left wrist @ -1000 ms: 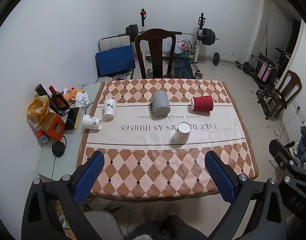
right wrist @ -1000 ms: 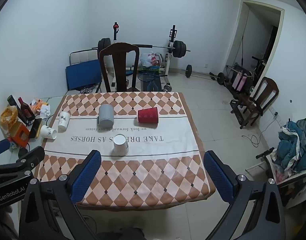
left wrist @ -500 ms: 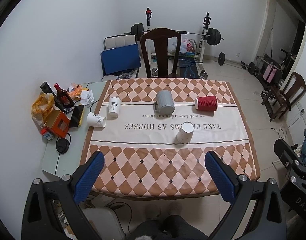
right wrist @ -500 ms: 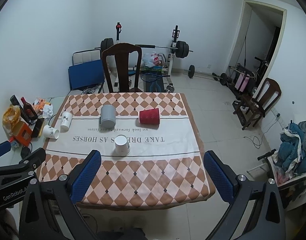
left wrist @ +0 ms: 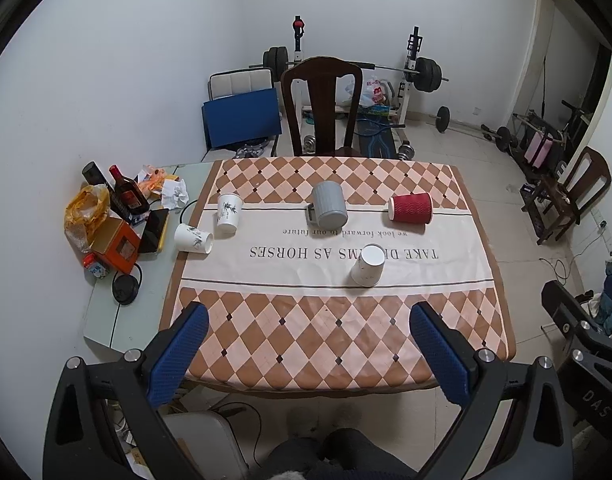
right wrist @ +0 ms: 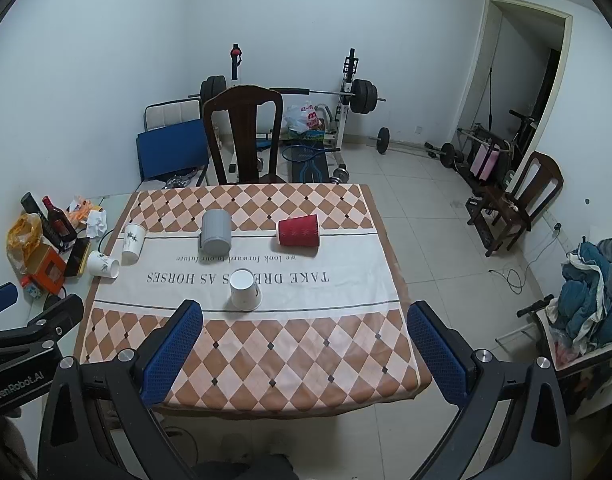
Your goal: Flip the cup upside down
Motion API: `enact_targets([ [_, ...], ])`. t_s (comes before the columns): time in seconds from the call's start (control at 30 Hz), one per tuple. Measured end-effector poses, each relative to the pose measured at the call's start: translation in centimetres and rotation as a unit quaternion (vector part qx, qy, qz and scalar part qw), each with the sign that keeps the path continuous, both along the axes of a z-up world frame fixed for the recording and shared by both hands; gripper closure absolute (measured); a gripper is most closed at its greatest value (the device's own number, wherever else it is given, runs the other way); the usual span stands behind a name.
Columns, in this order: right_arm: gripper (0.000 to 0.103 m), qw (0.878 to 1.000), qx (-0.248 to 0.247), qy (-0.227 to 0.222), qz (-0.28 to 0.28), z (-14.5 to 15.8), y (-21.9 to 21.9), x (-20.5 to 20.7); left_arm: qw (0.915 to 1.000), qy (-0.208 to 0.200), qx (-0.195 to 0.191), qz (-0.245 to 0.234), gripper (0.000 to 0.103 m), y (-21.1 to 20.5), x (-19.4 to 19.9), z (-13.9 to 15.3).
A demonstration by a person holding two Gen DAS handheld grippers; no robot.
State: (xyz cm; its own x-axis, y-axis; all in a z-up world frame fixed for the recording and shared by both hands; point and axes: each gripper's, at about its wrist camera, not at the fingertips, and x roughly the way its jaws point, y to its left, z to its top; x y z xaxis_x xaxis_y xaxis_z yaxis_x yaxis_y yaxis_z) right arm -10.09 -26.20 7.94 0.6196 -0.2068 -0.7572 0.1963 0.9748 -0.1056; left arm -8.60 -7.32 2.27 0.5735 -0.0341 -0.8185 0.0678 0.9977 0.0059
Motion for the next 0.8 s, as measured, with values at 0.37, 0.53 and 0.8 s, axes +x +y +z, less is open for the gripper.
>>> enact_targets([
  [0.37,0.0,1.0,0.003,-0.001,0.002,0.28,0.26,0.04,1.0,-0.001,0.004,0.003,0.0,-0.17,-0.25,0.4],
  [0.53,0.0,1.0,0.004,-0.001,0.001,0.4,0.28,0.07,1.0,-0.002,0.004,0.007,0.0,0.25,-0.21,0.51],
  [0.8,0.0,1.0,0.002,-0.001,0.002,0.71,0.51,0.03,1.0,-0.003,0.002,0.006,0.0,0.48,-0.17,0.54],
])
